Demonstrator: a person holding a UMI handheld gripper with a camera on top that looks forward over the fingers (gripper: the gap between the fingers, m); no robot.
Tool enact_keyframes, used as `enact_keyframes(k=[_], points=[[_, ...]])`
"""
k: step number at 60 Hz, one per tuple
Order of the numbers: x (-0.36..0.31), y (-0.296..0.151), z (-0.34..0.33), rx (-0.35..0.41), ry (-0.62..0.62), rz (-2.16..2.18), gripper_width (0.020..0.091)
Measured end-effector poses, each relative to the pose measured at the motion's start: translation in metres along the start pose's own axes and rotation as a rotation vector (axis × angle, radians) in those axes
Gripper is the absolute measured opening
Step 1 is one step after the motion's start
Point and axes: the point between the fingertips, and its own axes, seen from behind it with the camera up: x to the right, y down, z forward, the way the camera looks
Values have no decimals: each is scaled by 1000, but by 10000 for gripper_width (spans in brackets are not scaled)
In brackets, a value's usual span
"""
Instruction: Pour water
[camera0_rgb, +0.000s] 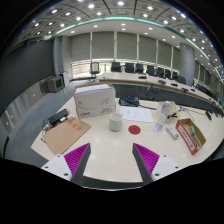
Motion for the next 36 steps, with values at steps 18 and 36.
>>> enact_keyframes(k=[18, 36], points=[[64, 15, 46, -42, 72, 45, 861], [211, 16, 134, 20, 141, 16, 861]])
